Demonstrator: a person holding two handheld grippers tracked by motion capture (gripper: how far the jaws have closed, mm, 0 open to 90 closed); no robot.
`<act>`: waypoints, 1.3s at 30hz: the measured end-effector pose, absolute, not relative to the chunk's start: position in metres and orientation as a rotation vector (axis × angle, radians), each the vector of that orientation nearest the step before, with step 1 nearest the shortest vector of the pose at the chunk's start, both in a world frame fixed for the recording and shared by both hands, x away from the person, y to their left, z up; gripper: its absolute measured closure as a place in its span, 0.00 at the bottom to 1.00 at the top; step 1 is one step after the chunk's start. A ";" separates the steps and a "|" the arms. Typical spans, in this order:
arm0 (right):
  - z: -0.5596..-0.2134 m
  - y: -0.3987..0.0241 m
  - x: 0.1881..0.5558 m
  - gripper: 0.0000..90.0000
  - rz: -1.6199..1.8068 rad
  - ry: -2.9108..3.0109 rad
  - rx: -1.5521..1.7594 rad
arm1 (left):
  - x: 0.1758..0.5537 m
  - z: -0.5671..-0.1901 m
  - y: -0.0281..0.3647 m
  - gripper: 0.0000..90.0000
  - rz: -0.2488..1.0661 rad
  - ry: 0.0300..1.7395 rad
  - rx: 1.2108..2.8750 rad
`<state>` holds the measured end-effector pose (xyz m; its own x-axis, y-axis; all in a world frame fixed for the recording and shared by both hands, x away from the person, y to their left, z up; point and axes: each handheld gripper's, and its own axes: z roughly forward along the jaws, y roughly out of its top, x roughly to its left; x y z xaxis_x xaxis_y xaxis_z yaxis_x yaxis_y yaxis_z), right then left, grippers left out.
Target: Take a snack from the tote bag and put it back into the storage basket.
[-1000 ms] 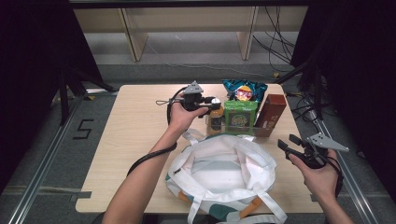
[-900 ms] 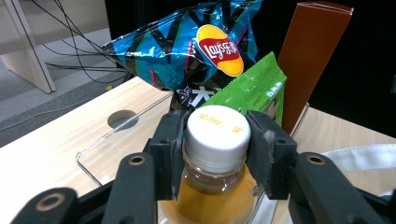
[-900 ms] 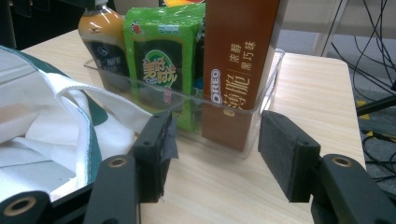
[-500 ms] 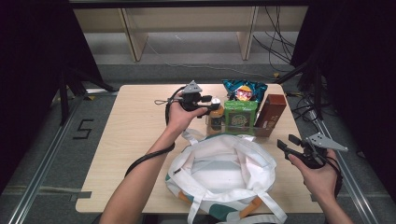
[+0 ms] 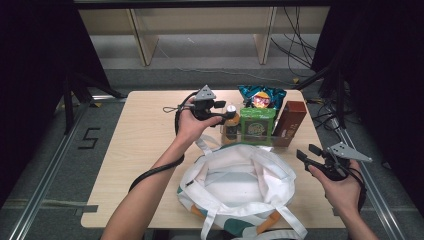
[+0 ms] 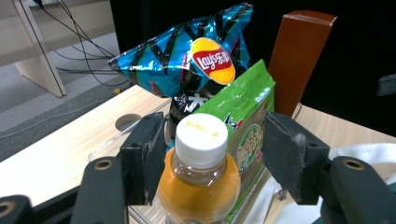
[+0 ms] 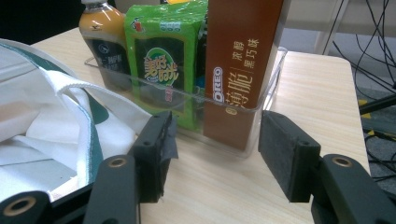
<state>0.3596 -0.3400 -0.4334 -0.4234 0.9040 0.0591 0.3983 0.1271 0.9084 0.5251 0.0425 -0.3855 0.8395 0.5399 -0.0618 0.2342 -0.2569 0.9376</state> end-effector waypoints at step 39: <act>-0.433 -0.341 0.360 0.51 1.260 1.916 1.205 | 0.459 -0.374 0.107 0.41 0.367 0.631 1.804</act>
<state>0.3604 -0.3412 -0.4334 -0.4511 0.8919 0.0319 0.3828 0.1611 0.9097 0.4593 0.1071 -0.3745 0.8075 0.5865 -0.0627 0.2355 -0.2232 0.9459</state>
